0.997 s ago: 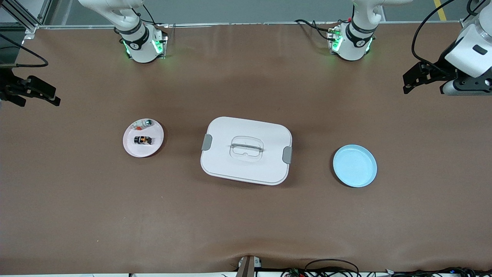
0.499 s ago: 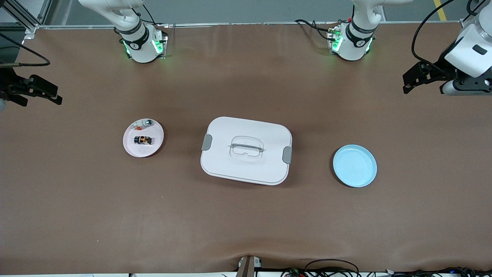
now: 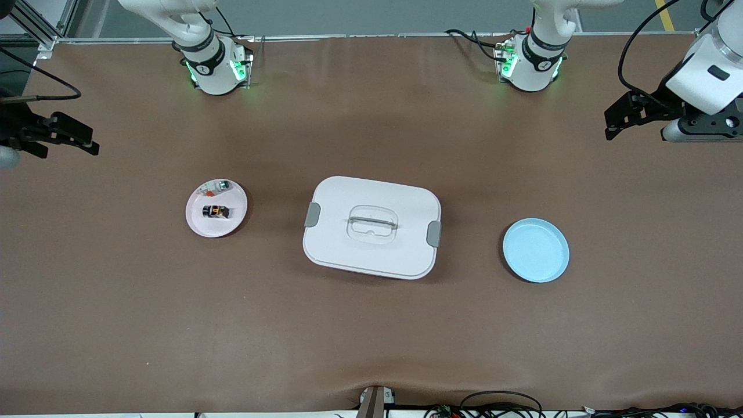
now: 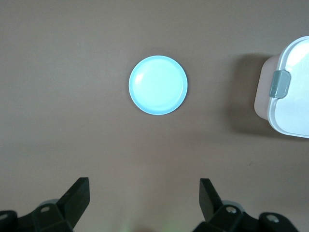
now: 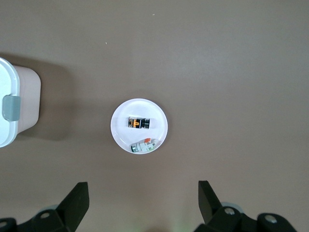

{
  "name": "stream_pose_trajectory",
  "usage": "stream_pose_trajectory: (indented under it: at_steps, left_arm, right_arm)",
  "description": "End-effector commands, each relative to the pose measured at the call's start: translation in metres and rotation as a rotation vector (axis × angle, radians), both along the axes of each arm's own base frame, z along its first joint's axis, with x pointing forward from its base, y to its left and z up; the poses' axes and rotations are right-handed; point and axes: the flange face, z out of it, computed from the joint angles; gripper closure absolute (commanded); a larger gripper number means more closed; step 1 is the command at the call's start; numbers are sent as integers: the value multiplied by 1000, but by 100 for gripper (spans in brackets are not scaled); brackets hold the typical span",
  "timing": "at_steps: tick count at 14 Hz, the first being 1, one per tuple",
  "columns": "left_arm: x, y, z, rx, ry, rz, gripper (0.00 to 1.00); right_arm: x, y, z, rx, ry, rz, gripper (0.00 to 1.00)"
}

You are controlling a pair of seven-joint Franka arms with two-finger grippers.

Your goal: Transfer orange switch to right arm and place

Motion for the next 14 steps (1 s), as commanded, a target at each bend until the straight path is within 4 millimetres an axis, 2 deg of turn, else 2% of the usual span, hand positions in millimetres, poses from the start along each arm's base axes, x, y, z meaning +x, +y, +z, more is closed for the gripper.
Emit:
stream_pose_trajectory:
  at_steps: [1, 3, 8, 9, 14]
  left_arm:
    - [-11, -1, 8, -11, -1, -21, 0]
    - [-10, -1, 9, -11, 0, -23, 0]
    - [-7, 3, 15, -14, -15, -51, 0]
    - [-7, 4, 15, -14, -15, -49, 0]
    - [-6, 6, 17, -10, -22, -46, 0]
  right_arm:
    - [-17, 0, 2, 3, -13, 10, 0]
    - [-26, 0, 1, 4, -21, 9, 0]
    - [-31, -6, 3, 13, -4, -7, 0]
    - [-32, -13, 6, 17, -7, -20, 0]
    - [-33, -14, 11, 18, -11, -21, 0]
